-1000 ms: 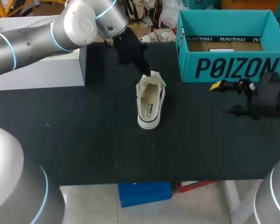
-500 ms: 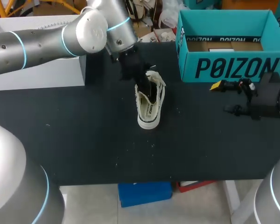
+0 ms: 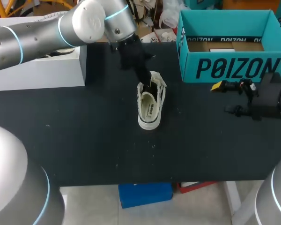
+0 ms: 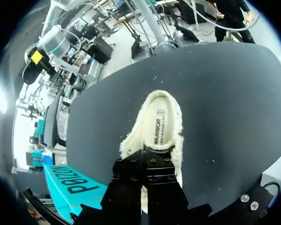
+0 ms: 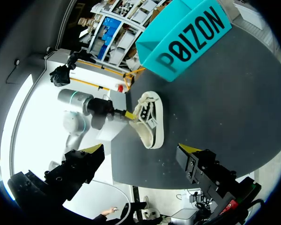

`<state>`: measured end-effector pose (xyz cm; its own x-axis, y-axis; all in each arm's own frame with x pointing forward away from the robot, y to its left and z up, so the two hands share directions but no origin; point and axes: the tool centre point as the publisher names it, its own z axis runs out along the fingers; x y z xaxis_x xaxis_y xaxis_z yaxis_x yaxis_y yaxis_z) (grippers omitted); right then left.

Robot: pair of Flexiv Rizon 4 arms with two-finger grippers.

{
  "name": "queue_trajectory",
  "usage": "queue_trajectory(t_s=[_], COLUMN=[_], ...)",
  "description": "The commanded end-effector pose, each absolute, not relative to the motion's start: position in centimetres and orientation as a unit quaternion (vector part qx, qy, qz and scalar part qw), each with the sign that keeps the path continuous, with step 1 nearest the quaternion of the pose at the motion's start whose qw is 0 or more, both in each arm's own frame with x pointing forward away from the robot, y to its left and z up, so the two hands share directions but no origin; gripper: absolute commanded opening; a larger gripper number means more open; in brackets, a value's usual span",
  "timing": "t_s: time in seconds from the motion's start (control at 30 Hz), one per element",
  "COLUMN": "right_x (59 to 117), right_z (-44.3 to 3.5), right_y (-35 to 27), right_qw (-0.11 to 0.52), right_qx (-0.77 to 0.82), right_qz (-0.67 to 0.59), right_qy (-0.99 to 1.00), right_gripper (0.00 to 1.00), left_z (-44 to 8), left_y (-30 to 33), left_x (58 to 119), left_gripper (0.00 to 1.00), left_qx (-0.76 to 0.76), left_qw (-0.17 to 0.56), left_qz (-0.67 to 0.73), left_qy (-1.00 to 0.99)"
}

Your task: Take the shoe out of the shoebox, open the shoe tongue, remove and reinsert the insole, then place the shoe into the shoebox

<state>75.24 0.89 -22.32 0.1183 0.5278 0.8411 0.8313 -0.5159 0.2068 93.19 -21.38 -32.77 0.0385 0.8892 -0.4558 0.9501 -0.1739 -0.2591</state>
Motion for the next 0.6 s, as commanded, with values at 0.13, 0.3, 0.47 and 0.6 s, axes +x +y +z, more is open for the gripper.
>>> queue_trajectory(t_s=[0.13, 0.3, 0.47, 0.6], right_x=[75.3, 75.3, 75.3, 75.3], right_z=[-22.3, -22.3, -22.3, -22.3], right_y=[1.0, 1.0, 1.0, 1.0], right_qw=[0.159, 0.159, 0.159, 0.159], right_qx=[-0.731, -0.731, -0.731, -0.731], right_qz=[-0.473, -0.473, -0.473, -0.473], right_qy=[-0.465, -0.465, -0.465, -0.465], right_gripper=[1.00, 1.00, 1.00, 1.00], left_z=[-27.8, -26.8, -26.4, -26.3], left_y=[-16.7, -13.8, -10.0, -9.4], left_x=[91.8, 90.6, 88.3, 88.0], left_gripper=[0.00, 0.07, 1.00, 1.00], left_qx=[0.698, 0.665, 0.614, 0.609], left_qw=[0.060, 0.072, 0.096, 0.101], left_qz=[-0.238, -0.222, -0.220, -0.214], left_qy=[0.673, 0.709, 0.752, 0.757])
